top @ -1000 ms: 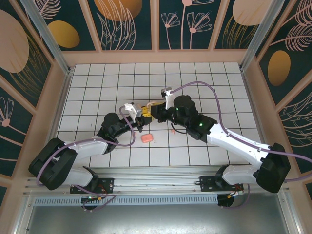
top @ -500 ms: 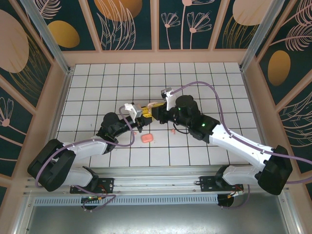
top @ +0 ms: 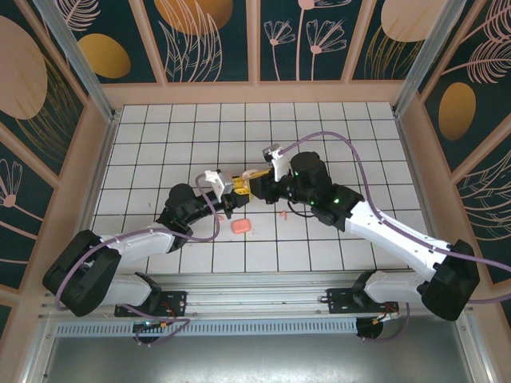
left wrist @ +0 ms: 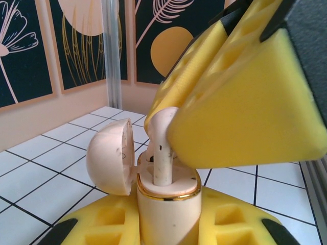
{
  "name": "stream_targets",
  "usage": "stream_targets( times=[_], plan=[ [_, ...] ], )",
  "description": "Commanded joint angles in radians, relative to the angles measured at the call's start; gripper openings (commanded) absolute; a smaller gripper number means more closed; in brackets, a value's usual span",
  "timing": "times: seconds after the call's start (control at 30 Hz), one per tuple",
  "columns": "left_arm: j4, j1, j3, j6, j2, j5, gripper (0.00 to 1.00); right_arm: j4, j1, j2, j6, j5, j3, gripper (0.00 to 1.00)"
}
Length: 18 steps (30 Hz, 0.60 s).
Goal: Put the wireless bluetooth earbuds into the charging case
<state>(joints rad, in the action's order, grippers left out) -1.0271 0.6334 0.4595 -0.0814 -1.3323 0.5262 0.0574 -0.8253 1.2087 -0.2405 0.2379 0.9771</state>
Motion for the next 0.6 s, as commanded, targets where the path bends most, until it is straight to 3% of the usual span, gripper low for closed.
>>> stream_targets(
  times=[0.0,0.57],
  plan=[
    [-0.112,0.008,0.057,0.021,0.049,0.078,0.08,0.103,0.011,0.011,0.035,0.015,0.018,0.25],
    [-0.082,0.008,0.067,0.029,0.044,0.091,0.08,0.145,0.023,0.032,0.077,0.03,0.073,0.31]
  ],
)
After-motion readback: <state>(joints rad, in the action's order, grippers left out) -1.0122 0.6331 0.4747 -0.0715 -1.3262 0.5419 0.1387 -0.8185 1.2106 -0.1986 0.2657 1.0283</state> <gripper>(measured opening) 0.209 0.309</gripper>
